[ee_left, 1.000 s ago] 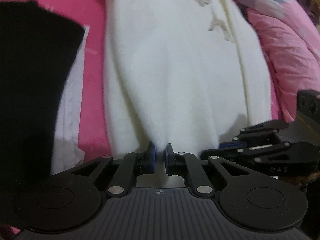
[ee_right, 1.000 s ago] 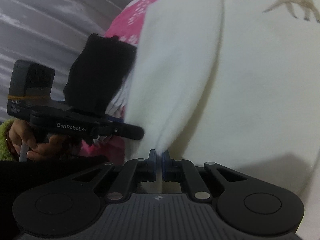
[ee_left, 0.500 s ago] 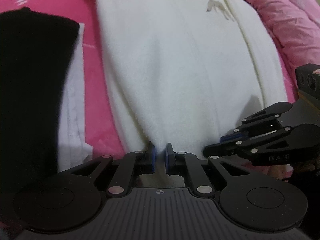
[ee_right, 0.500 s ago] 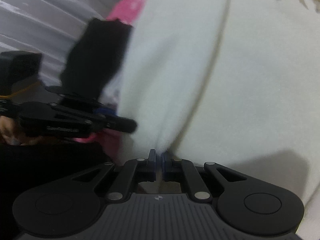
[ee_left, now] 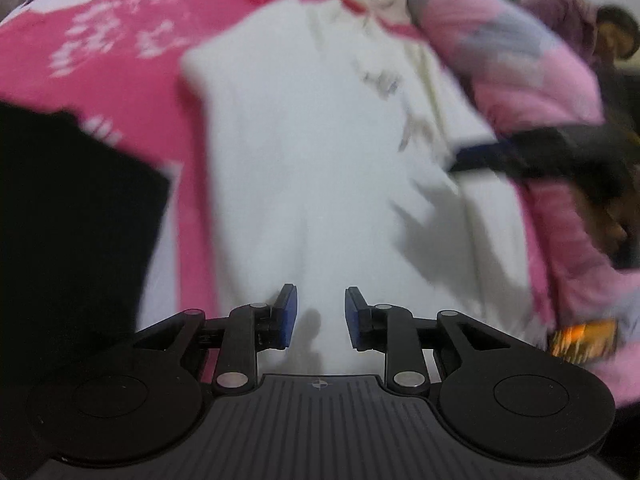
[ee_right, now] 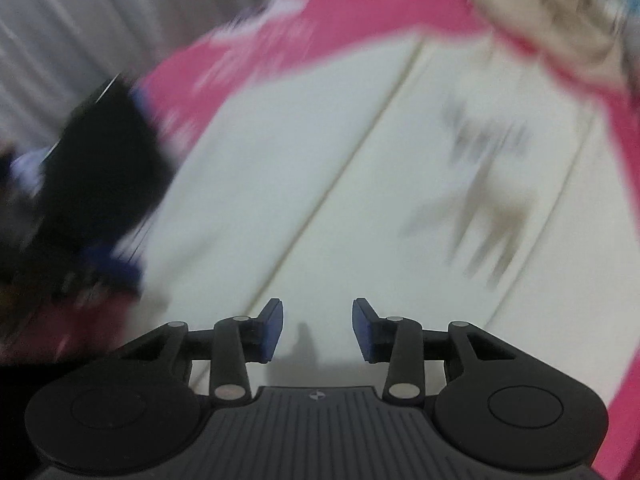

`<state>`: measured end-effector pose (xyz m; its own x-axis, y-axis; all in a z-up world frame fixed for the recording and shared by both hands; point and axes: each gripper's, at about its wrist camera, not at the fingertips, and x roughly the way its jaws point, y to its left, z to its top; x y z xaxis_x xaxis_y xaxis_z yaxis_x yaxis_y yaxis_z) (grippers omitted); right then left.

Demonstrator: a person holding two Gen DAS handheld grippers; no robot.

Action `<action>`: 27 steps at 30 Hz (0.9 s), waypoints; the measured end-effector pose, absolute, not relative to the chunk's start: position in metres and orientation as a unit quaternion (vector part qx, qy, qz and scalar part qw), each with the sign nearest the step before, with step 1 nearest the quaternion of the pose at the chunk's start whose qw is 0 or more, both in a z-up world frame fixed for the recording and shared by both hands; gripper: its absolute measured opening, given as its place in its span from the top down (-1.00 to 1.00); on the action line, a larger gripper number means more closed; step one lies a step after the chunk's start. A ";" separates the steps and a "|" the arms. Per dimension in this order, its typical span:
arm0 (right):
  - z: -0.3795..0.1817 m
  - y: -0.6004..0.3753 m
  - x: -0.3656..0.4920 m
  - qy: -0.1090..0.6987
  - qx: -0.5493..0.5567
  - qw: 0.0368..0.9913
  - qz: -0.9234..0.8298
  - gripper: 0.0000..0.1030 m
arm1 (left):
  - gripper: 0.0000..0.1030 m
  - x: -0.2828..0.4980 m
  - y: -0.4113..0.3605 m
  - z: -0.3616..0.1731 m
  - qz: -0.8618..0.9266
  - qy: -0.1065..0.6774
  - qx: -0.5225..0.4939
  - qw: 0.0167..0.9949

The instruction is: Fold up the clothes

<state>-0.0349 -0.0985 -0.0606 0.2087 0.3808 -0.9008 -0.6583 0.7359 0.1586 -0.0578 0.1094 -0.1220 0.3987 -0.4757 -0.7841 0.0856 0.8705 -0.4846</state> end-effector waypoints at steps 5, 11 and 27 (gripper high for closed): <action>-0.072 -0.057 0.048 0.479 -0.095 0.811 0.321 0.20 | 0.50 -0.024 0.060 -0.133 -0.213 0.503 -0.144 0.825; -0.102 -0.022 0.125 0.441 -0.018 0.848 0.295 0.25 | 0.51 0.001 0.014 -0.157 -0.177 0.520 -0.101 0.829; -0.114 -0.029 0.134 0.395 0.021 0.873 0.284 0.91 | 0.98 -0.026 0.046 -0.133 -0.220 0.464 -0.160 0.843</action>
